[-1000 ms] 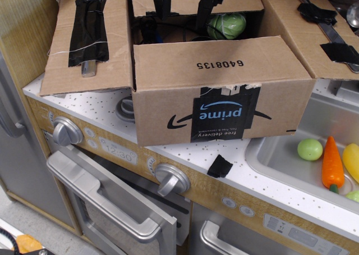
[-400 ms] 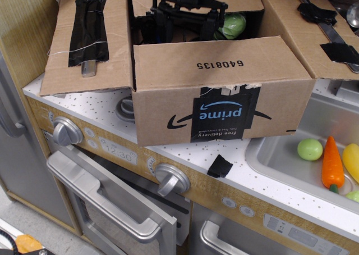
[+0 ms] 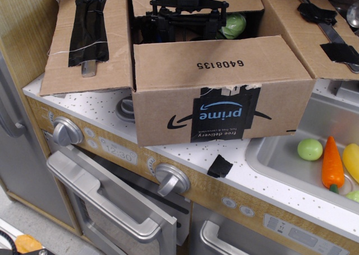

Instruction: Open large4fbox flaps

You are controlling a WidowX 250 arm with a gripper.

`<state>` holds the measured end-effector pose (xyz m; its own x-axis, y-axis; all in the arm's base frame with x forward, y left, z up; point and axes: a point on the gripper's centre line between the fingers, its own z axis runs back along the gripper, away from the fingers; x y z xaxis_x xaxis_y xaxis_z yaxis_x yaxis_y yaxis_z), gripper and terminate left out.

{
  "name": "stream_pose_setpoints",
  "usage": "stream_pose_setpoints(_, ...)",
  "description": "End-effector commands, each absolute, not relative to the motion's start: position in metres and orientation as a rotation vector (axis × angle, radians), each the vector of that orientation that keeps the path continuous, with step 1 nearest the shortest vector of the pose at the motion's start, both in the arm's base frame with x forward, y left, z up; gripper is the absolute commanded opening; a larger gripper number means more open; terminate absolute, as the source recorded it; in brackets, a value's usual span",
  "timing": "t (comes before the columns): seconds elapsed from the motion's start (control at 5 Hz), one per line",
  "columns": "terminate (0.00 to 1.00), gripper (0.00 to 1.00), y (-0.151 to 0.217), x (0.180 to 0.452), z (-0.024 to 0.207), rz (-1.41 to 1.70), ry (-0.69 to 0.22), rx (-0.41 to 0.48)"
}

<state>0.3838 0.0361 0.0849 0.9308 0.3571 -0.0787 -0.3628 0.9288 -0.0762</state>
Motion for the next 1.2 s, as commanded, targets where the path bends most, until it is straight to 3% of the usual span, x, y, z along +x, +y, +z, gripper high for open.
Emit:
stream_pose_setpoints(0.0, 0.0, 1.0, 0.007, 0.38, 0.135, 0.387, 0.188, -0.241)
stream_pose_setpoints(0.2, 0.0, 1.0, 0.001, 0.375, 0.16, 0.403, 0.221, -0.262)
stream_pose_setpoints(0.6, 0.0, 1.0, -0.033, 0.343, 0.195, 0.493, 0.196, -0.226)
stream_pose_setpoints(1.0, 0.0, 1.0, -0.066, 0.306, 0.192, 0.587, 0.135, -0.237)
